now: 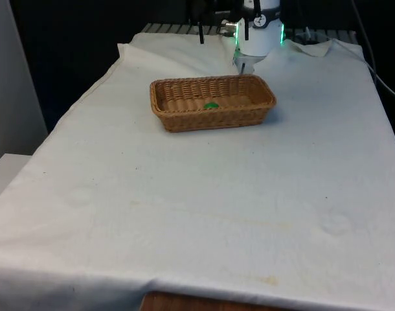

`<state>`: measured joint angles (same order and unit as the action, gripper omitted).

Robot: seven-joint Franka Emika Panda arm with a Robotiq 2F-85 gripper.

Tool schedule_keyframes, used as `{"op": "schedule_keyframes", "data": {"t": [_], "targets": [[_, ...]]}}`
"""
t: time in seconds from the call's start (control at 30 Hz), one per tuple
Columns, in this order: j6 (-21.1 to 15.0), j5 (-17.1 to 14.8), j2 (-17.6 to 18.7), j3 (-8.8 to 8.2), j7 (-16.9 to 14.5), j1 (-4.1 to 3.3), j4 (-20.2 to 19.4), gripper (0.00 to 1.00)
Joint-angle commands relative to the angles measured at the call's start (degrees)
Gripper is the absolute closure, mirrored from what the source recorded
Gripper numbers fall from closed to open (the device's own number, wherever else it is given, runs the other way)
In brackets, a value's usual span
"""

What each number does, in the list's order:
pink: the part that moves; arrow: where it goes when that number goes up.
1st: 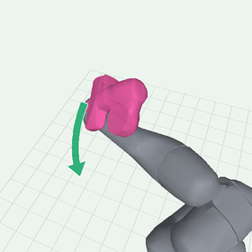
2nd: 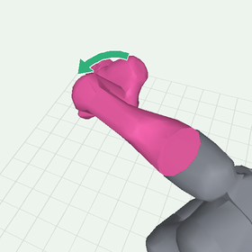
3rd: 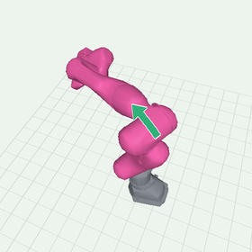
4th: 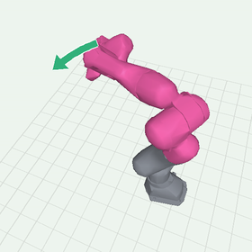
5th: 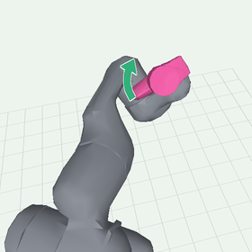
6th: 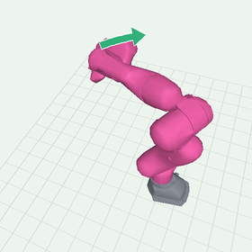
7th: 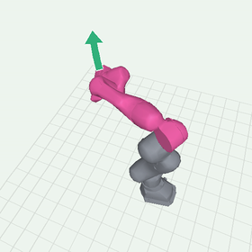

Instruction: Pick up the ball and place it into the basket.

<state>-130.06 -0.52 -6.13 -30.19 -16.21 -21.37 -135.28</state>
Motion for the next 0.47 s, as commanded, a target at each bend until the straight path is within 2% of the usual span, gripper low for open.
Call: {"op": "schedule_keyframes", "data": {"t": [0.0,0.07,0.2,0.43], "targets": [[1.2,0.2,0.6,0.23,0.7,-0.06,1.1,0.00],[1.0,0.0,0.5,0.17,0.3,0.00,1.1,0.00],[3.3,0.3,1.8,0.69,1.7,-0.06,3.6,0.00],[3.1,-0.1,2.5,0.63,1.8,-0.06,4.2,0.00]]}}
